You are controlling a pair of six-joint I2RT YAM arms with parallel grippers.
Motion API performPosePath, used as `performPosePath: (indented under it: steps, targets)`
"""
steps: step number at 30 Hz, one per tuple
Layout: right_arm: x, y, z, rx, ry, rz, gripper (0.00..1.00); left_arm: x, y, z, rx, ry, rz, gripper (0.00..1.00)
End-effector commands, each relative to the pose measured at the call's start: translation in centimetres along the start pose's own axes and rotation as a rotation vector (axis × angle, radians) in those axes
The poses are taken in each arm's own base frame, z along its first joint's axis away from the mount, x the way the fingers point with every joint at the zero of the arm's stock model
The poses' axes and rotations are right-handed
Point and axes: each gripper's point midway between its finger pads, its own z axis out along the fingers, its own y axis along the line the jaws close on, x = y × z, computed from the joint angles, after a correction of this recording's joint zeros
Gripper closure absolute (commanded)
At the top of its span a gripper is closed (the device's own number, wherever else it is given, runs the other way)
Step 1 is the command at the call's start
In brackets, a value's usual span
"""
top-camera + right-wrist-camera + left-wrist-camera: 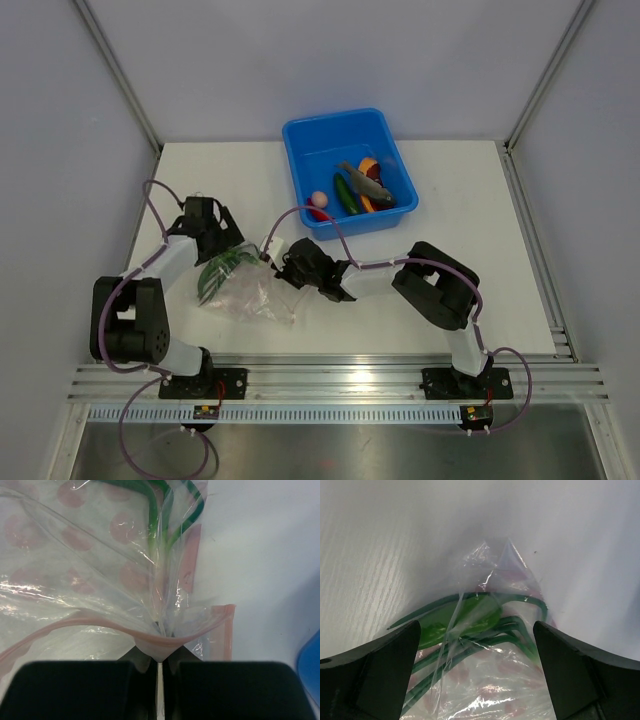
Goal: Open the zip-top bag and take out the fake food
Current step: Pick up the fake vegetable from the zipper food storage bag.
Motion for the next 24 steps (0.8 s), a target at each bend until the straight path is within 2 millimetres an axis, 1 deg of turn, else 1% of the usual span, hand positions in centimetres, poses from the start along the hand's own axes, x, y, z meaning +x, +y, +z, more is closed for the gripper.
performPosePath:
  steps: [1,2,3,4,5,6,7,9,10,12,13,15,17,18,19,20,21,22,24]
  targets:
    - [-3.3,-0.2,-1.0,0.012,-0.086,-0.011,0.96,-2.0,-0.8,0.5,-0.004,-0.038,0.016,0.01]
    - [-3.5,-0.1,-1.0,0.012,-0.089,-0.011,0.96,-1.6,-1.3,0.7,0.026,-0.02,0.019,0.04]
    - [-3.5,-0.2,-1.0,0.013,-0.089,-0.01,0.96,-1.6,-1.6,1.0,0.04,-0.013,0.023,0.29]
    - [-3.4,-0.1,-1.0,0.011,-0.088,-0.01,0.96,-1.7,-1.7,1.0,0.043,-0.013,0.022,0.44]
    - [-3.6,-0.1,-1.0,0.009,-0.09,-0.008,0.96,-1.7,-1.8,1.0,0.047,-0.011,0.023,0.56]
    - [-3.5,-0.1,-1.0,0.008,-0.087,-0.008,0.96,-1.9,-2.1,0.8,0.059,-0.019,0.024,0.87]
    - [-3.3,-0.1,-0.9,0.011,-0.081,-0.006,0.96,-2.1,-2.2,0.6,0.066,-0.025,0.022,1.0]
    - [-3.4,-0.3,-0.9,0.021,-0.079,0.001,0.96,-2.3,-1.7,0.3,0.042,-0.039,0.006,1.0]
    - [-3.3,-0.4,-1.0,0.023,-0.071,0.001,0.96,-2.6,-1.6,-0.1,0.04,-0.058,-0.01,1.0]
    - [-4.1,-0.4,-1.6,0.027,-0.092,0.011,0.96,-3.2,-0.7,-0.8,0.011,-0.093,-0.037,1.0]
    - [-4.1,-0.5,-1.8,0.03,-0.093,0.013,0.96,-3.7,-0.4,-1.6,0.009,-0.124,-0.056,1.0]
    - [-4.5,-0.7,-2.4,0.039,-0.097,0.011,0.95,-4.3,0.7,-2.2,-0.027,-0.164,-0.081,1.0]
    - [-4.2,-0.7,-2.6,0.039,-0.082,0.011,0.94,-4.8,1.4,-3.1,-0.045,-0.208,-0.11,1.0]
    - [-4.5,-0.6,-2.8,0.035,-0.084,0.011,0.93,-5.0,1.7,-3.4,-0.052,-0.221,-0.124,1.0]
    - [-4.4,-0.4,-2.8,0.026,-0.078,0.015,0.89,-5.0,1.7,-3.6,-0.048,-0.227,-0.13,1.0]
    - [-4.5,-0.3,-2.9,0.02,-0.081,0.021,0.81,-5.1,1.7,-3.7,-0.044,-0.233,-0.135,1.0]
    - [-4.5,-0.2,-2.9,0.017,-0.082,0.022,0.7,-5.3,1.6,-4.2,-0.034,-0.249,-0.14,1.0]
    - [-4.5,-0.2,-2.8,0.015,-0.082,0.024,0.56,-5.3,1.6,-4.4,-0.026,-0.253,-0.141,1.0]
    - [-4.4,-0.1,-2.7,0.012,-0.081,0.027,0.48,-5.4,1.2,-4.8,0.002,-0.268,-0.141,1.0]
